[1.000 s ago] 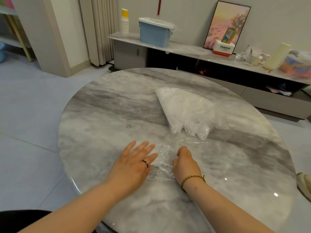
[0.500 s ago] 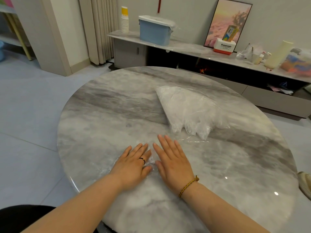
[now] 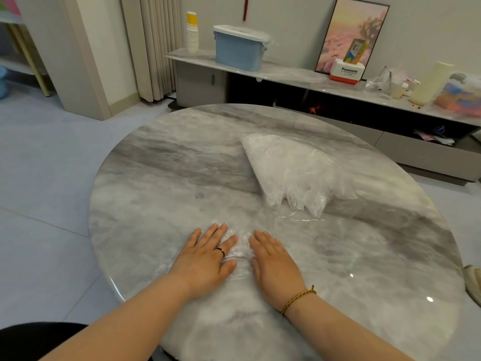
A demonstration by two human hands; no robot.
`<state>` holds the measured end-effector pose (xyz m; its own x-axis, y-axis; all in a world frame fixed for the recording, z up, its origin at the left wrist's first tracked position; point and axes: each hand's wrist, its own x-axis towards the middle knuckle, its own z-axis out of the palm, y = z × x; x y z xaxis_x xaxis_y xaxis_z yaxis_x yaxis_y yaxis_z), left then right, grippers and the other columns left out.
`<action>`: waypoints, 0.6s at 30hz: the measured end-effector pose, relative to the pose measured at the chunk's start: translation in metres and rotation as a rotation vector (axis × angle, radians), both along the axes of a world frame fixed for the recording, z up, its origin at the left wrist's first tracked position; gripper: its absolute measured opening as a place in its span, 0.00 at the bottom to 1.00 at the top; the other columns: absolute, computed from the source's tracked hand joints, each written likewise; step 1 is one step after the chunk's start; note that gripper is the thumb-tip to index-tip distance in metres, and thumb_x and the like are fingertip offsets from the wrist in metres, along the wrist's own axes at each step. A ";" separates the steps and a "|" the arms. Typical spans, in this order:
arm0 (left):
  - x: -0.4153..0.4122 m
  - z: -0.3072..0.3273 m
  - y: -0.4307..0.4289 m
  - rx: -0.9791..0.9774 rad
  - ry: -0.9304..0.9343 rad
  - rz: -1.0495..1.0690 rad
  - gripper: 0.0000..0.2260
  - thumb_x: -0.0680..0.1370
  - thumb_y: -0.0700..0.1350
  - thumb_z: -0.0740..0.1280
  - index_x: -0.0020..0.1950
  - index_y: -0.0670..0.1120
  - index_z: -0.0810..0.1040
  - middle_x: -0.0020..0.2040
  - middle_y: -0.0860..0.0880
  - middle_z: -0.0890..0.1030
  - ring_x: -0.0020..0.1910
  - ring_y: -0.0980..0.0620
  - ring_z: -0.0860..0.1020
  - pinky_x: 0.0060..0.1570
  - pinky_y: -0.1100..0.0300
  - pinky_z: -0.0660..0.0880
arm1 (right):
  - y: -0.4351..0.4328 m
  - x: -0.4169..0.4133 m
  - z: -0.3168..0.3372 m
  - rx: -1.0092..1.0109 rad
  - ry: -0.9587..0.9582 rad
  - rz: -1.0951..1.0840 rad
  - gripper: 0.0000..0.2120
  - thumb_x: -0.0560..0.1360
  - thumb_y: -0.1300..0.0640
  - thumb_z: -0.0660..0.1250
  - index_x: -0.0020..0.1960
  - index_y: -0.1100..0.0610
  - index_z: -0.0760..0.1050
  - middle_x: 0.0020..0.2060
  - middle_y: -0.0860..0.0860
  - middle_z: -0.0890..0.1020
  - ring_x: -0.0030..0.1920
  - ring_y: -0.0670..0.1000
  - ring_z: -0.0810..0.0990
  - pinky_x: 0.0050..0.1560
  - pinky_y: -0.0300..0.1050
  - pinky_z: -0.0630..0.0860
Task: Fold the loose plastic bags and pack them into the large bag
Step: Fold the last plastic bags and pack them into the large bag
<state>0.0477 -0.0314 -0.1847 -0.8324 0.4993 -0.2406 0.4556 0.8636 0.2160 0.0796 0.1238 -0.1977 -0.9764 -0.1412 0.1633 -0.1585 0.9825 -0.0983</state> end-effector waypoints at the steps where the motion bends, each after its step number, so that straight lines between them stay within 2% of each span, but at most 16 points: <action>1: 0.000 0.000 0.000 -0.001 -0.005 0.004 0.47 0.56 0.64 0.27 0.75 0.54 0.40 0.76 0.52 0.36 0.74 0.55 0.35 0.69 0.56 0.32 | 0.000 -0.002 0.000 -0.012 0.055 -0.014 0.26 0.78 0.55 0.43 0.61 0.59 0.77 0.62 0.53 0.76 0.63 0.47 0.76 0.63 0.34 0.66; 2: 0.001 0.000 0.000 -0.002 -0.007 0.009 0.47 0.56 0.64 0.27 0.75 0.53 0.40 0.76 0.52 0.36 0.74 0.55 0.35 0.69 0.56 0.32 | 0.001 -0.001 0.002 -0.054 0.081 -0.039 0.27 0.75 0.54 0.44 0.67 0.62 0.70 0.68 0.56 0.70 0.68 0.50 0.69 0.68 0.34 0.58; 3: 0.001 -0.001 0.000 -0.002 -0.006 0.014 0.47 0.56 0.64 0.27 0.75 0.52 0.39 0.76 0.52 0.36 0.74 0.56 0.35 0.69 0.56 0.32 | -0.002 0.001 0.009 -0.125 0.113 -0.044 0.30 0.71 0.54 0.44 0.69 0.62 0.66 0.69 0.57 0.68 0.70 0.52 0.66 0.69 0.36 0.55; 5: 0.003 -0.003 0.001 0.000 0.010 0.036 0.48 0.56 0.63 0.27 0.75 0.49 0.38 0.76 0.52 0.37 0.73 0.57 0.34 0.69 0.56 0.32 | -0.007 0.000 0.018 -0.263 0.175 0.035 0.27 0.67 0.58 0.49 0.65 0.62 0.67 0.62 0.60 0.75 0.66 0.55 0.68 0.67 0.40 0.62; 7: 0.005 -0.003 0.001 0.002 0.022 0.052 0.48 0.56 0.63 0.27 0.75 0.47 0.38 0.76 0.52 0.38 0.72 0.59 0.34 0.70 0.57 0.33 | -0.015 0.002 0.018 -0.273 0.223 0.171 0.24 0.67 0.60 0.53 0.63 0.60 0.65 0.61 0.59 0.77 0.64 0.52 0.67 0.68 0.45 0.58; 8: 0.006 -0.003 0.002 0.003 0.027 0.055 0.49 0.56 0.62 0.27 0.76 0.46 0.38 0.76 0.51 0.39 0.72 0.59 0.34 0.70 0.57 0.33 | -0.018 0.002 0.016 -0.207 0.190 0.230 0.24 0.68 0.59 0.54 0.64 0.59 0.65 0.61 0.57 0.77 0.64 0.51 0.68 0.68 0.45 0.57; 11: 0.006 -0.003 0.002 0.011 0.033 0.064 0.49 0.55 0.63 0.26 0.75 0.46 0.37 0.76 0.52 0.38 0.67 0.62 0.31 0.70 0.57 0.32 | -0.016 0.002 0.008 -0.067 0.023 0.248 0.22 0.68 0.54 0.53 0.61 0.55 0.68 0.57 0.50 0.81 0.58 0.47 0.78 0.61 0.41 0.70; 13: 0.006 -0.002 0.001 0.005 0.027 0.056 0.49 0.55 0.63 0.26 0.75 0.46 0.36 0.75 0.52 0.36 0.64 0.62 0.30 0.69 0.57 0.32 | -0.009 -0.002 0.002 -0.014 -0.050 0.195 0.22 0.69 0.51 0.52 0.56 0.52 0.78 0.53 0.48 0.83 0.53 0.45 0.81 0.52 0.40 0.76; 15: 0.007 -0.002 0.000 0.000 0.024 0.052 0.49 0.55 0.63 0.26 0.75 0.46 0.37 0.74 0.54 0.34 0.63 0.62 0.30 0.70 0.57 0.32 | -0.003 -0.005 -0.003 0.018 -0.102 0.101 0.24 0.76 0.51 0.47 0.49 0.52 0.83 0.50 0.46 0.83 0.51 0.44 0.82 0.49 0.39 0.78; 16: 0.007 -0.002 0.000 0.003 0.021 0.054 0.49 0.55 0.63 0.26 0.75 0.46 0.37 0.73 0.55 0.34 0.63 0.62 0.30 0.70 0.57 0.32 | 0.003 -0.006 -0.005 0.035 -0.102 0.069 0.30 0.80 0.51 0.41 0.49 0.52 0.83 0.51 0.46 0.83 0.51 0.44 0.82 0.49 0.39 0.77; 17: 0.006 -0.002 -0.001 0.005 0.022 0.057 0.49 0.55 0.64 0.26 0.75 0.46 0.37 0.74 0.54 0.34 0.63 0.62 0.30 0.70 0.57 0.33 | 0.003 -0.006 -0.002 0.046 -0.098 0.052 0.35 0.81 0.49 0.35 0.51 0.53 0.82 0.52 0.48 0.83 0.53 0.45 0.82 0.51 0.39 0.77; 18: 0.006 -0.001 0.000 0.008 0.026 0.056 0.50 0.55 0.65 0.26 0.75 0.47 0.37 0.74 0.53 0.35 0.63 0.62 0.30 0.70 0.57 0.33 | 0.005 -0.005 0.002 0.093 -0.126 0.052 0.39 0.79 0.45 0.30 0.56 0.55 0.80 0.58 0.50 0.80 0.58 0.46 0.79 0.57 0.40 0.73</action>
